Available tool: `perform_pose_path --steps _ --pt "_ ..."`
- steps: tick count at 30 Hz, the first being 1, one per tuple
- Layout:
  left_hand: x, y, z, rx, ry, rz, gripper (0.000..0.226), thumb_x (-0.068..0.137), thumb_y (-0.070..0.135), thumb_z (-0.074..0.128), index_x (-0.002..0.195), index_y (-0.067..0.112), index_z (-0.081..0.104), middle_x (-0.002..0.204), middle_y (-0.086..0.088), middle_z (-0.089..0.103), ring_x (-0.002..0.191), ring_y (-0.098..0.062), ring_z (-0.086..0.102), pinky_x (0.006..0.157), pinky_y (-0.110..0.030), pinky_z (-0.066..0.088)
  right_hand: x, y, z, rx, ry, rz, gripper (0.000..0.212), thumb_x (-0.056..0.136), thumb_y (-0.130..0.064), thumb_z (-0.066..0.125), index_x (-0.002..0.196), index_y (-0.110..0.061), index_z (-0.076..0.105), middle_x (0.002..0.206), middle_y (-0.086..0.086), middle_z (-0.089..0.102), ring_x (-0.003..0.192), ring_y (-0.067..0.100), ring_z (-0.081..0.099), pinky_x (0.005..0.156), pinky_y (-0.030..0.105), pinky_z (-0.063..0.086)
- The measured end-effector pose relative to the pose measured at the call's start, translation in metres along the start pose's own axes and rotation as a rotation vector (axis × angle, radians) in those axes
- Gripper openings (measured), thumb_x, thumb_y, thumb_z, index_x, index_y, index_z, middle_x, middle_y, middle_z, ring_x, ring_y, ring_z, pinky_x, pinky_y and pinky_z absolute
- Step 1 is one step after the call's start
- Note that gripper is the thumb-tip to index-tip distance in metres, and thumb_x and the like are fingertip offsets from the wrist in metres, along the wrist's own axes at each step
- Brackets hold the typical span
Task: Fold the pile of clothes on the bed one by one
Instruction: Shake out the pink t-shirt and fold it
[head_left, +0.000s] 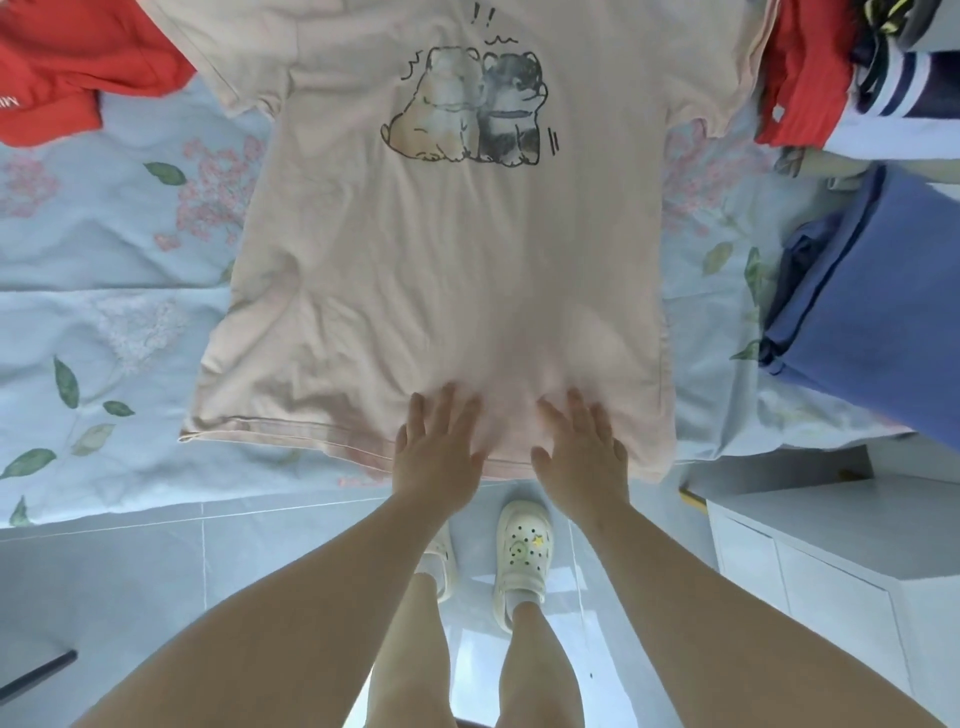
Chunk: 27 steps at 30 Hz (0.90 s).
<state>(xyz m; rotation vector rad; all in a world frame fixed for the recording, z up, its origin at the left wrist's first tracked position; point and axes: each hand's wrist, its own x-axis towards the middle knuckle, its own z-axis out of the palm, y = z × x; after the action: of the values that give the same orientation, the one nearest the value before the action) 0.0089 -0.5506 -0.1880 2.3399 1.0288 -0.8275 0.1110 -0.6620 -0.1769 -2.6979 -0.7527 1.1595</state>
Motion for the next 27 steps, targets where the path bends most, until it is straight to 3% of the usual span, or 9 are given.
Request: perform_pose_path --steps 2,5,12,22,27 --pt "0.000 -0.006 -0.005 -0.010 0.061 0.032 0.046 0.100 0.034 0.035 0.146 0.036 0.027 0.159 0.009 0.011 0.145 -0.024 0.010 0.112 -0.038 0.024 0.002 -0.008 0.005 -0.096 -0.083 -0.003 0.060 0.096 -0.025 0.042 0.149 -0.033 0.016 0.160 0.001 -0.009 0.147 0.028 -0.005 0.115 0.041 0.012" --pt "0.003 -0.022 -0.025 -0.062 0.208 0.043 0.036 0.099 0.022 0.037 0.133 0.028 0.050 0.142 0.009 0.043 0.125 -0.022 0.042 0.098 -0.033 0.037 0.007 -0.031 -0.004 -0.114 -0.025 -0.021 0.055 0.096 -0.025 0.039 0.148 -0.029 0.021 0.160 0.003 -0.004 0.147 0.027 0.000 0.115 0.038 0.013" --pt "0.049 -0.080 -0.096 -0.164 0.268 -0.034 0.044 0.098 0.023 0.042 0.142 0.025 0.038 0.148 0.004 0.034 0.135 -0.021 0.031 0.103 -0.036 0.032 0.064 -0.109 -0.047 -0.058 -0.050 -0.072 0.057 0.096 -0.024 0.039 0.149 -0.031 0.019 0.160 -0.001 -0.004 0.147 0.024 0.002 0.114 0.038 0.016" --pt "0.198 -0.175 -0.213 -0.461 0.348 -0.069 0.046 0.098 0.027 0.044 0.143 0.022 0.037 0.145 -0.001 0.038 0.128 -0.026 0.041 0.103 -0.041 0.037 0.227 -0.267 -0.090 -0.078 0.064 -0.104 0.062 0.094 -0.026 0.044 0.150 -0.029 0.016 0.160 0.002 0.004 0.146 0.024 0.006 0.112 0.042 0.020" --pt "0.260 -0.202 -0.260 -0.933 0.501 -0.261 0.047 0.093 0.026 0.052 0.137 0.014 0.041 0.121 -0.005 0.054 0.111 -0.028 0.053 0.091 -0.034 0.042 0.305 -0.301 -0.102 0.004 0.050 -0.038 0.067 0.093 -0.038 0.048 0.150 -0.037 0.011 0.160 0.001 -0.001 0.147 0.026 0.002 0.117 0.045 0.014"
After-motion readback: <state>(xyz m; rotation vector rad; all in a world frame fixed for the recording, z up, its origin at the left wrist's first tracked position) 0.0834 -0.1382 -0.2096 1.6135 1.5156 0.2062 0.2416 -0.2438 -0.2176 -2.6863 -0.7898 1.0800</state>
